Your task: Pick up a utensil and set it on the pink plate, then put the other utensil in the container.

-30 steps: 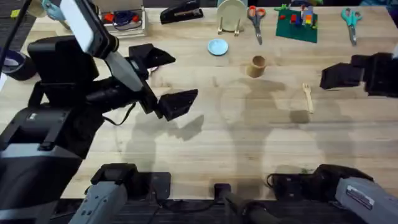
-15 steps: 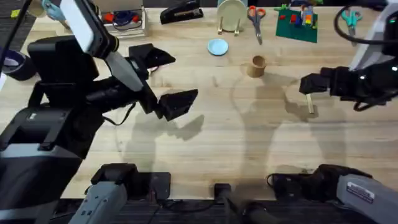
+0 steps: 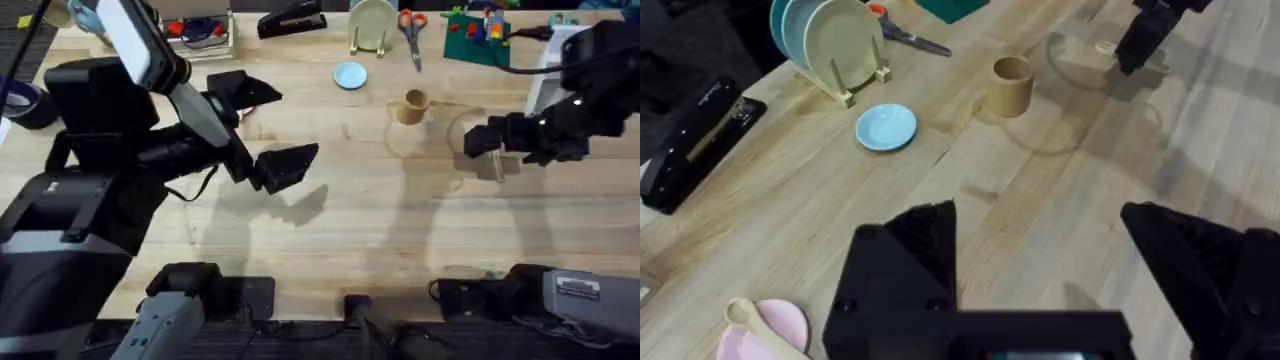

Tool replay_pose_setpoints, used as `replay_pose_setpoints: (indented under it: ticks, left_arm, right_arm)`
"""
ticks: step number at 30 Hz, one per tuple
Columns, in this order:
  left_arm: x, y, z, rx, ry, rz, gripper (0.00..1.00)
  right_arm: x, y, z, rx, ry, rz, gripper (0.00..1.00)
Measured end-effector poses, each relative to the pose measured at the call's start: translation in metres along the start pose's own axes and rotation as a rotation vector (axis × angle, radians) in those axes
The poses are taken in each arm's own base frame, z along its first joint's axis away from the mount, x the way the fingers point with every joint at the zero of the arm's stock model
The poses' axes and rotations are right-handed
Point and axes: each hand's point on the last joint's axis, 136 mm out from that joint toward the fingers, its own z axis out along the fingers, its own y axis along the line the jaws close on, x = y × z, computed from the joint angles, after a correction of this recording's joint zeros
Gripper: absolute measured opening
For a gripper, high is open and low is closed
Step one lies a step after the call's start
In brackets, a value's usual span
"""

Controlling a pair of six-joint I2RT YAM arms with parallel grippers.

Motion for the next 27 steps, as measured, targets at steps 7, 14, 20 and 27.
replay_pose_setpoints:
  ticks: [7,14,20,27]
  left_arm:
    - [0.000,0.000,0.000,0.000,0.000,0.000,0.994]
    - [0.000,0.000,0.000,0.000,0.000,0.000,0.994]
    - [0.000,0.000,0.000,0.000,0.000,0.001,0.993]
    - [0.000,0.000,0.000,0.000,0.000,0.003,0.993]
  right_arm:
    - [-0.005,0.001,0.023,-0.002,0.031,-0.043,0.995]
    - [-0.009,0.003,0.025,-0.008,0.019,-0.071,0.995]
    - [-0.012,0.003,0.025,-0.009,0.007,-0.082,0.995]
    - [-0.014,0.003,0.026,-0.011,0.000,-0.082,0.982]
